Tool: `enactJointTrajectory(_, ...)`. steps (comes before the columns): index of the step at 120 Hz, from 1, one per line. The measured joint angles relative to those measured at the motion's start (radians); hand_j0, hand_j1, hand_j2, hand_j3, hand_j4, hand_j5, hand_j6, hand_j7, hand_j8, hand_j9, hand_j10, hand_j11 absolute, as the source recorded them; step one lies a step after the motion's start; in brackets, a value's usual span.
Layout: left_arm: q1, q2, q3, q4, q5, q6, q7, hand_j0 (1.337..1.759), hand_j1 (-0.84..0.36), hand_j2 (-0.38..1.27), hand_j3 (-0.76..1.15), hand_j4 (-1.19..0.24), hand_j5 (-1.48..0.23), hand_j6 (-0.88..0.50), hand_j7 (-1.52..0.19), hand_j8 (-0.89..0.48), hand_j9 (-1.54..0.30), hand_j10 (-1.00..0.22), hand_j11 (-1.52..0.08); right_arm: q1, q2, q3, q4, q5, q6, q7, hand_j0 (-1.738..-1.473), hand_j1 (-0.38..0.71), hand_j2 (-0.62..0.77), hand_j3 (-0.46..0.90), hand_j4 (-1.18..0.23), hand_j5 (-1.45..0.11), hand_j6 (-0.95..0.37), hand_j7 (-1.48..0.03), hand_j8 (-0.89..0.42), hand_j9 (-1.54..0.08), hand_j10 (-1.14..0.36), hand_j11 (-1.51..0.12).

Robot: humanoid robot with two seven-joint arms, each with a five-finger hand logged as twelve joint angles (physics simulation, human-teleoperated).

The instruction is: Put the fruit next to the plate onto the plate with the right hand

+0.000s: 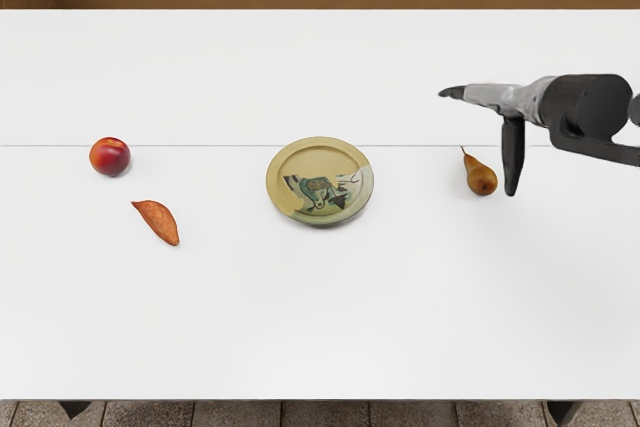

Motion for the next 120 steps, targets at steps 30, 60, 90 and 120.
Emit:
enactJointTrajectory(30,0.000,0.000,0.000,0.000,0.000,0.000,0.000,1.658,0.33,0.00,0.00,-0.02,-0.02,-0.02,-0.02,-0.02,-0.02,-0.01,-0.02,-0.111,0.060,-0.001,-0.027,-0.134,-0.120,0.000,-1.658,-0.35,0.00,0.00,0.00,0.00,-0.01,0.00,0.00,0.00,0.00,0.00)
enactJointTrajectory(60,0.000,0.000,0.000,0.000,0.000,0.000,0.000,1.658,0.33,0.00,0.00,-0.02,-0.02,-0.02,-0.02,-0.02,-0.02,-0.02,-0.02,-0.154,0.144,-0.003,-0.123,-0.196,-0.166,0.000,-1.658,-0.33,0.00,0.00,-0.02,-0.02,-0.02,-0.02,-0.02,-0.02,-0.02,-0.02)
enactJointTrajectory(90,0.000,0.000,0.000,0.000,0.000,0.000,0.000,1.658,0.33,0.00,0.00,-0.02,-0.02,-0.02,-0.02,-0.02,-0.02,-0.02,-0.02,-0.207,0.199,-0.004,-0.164,-0.272,-0.253,0.000,-1.658,-0.26,-0.01,0.00,-0.08,-0.10,-0.08,-0.10,-0.08,-0.10,-0.08,-0.10)
enactJointTrajectory(120,0.000,0.000,0.000,0.000,0.000,0.000,0.000,1.658,0.33,0.00,0.00,-0.01,-0.02,-0.02,-0.02,-0.02,-0.02,-0.01,-0.02,-0.237,0.202,-0.005,-0.170,-0.291,-0.283,0.000,-1.658,-0.18,-0.03,0.00,-0.15,-0.19,-0.15,-0.19,-0.15,-0.19,-0.15,-0.19)
